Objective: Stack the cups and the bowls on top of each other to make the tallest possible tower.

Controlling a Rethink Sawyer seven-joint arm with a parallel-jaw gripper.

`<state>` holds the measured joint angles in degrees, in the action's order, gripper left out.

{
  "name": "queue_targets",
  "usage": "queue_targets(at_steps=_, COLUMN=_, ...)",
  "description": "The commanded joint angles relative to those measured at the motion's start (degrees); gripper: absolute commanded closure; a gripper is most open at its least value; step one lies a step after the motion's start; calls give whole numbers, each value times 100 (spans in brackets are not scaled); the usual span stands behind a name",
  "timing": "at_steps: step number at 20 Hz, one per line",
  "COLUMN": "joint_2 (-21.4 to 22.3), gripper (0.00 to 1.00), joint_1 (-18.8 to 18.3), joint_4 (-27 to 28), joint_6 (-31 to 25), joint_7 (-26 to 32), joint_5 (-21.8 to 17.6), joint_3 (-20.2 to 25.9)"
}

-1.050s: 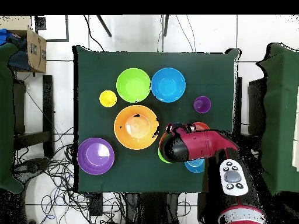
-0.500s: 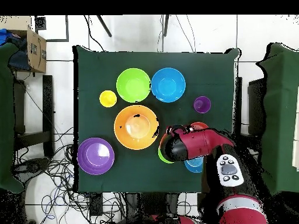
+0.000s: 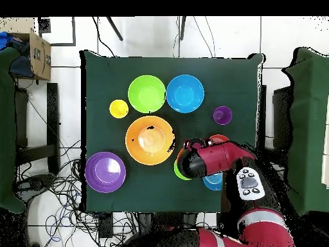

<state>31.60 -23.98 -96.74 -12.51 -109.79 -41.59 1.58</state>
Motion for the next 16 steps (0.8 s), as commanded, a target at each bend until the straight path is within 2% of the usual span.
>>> queue_targets(at_steps=1, joint_2=-292, gripper=0, joint_1=168, joint_4=412, joint_6=208, joint_7=73, joint_5=-462, joint_3=225)
queue_targets(at_steps=16, joint_2=-594, gripper=0, joint_1=232, joint_4=535, joint_6=122, joint_7=124, joint_5=-488, joint_3=-11)
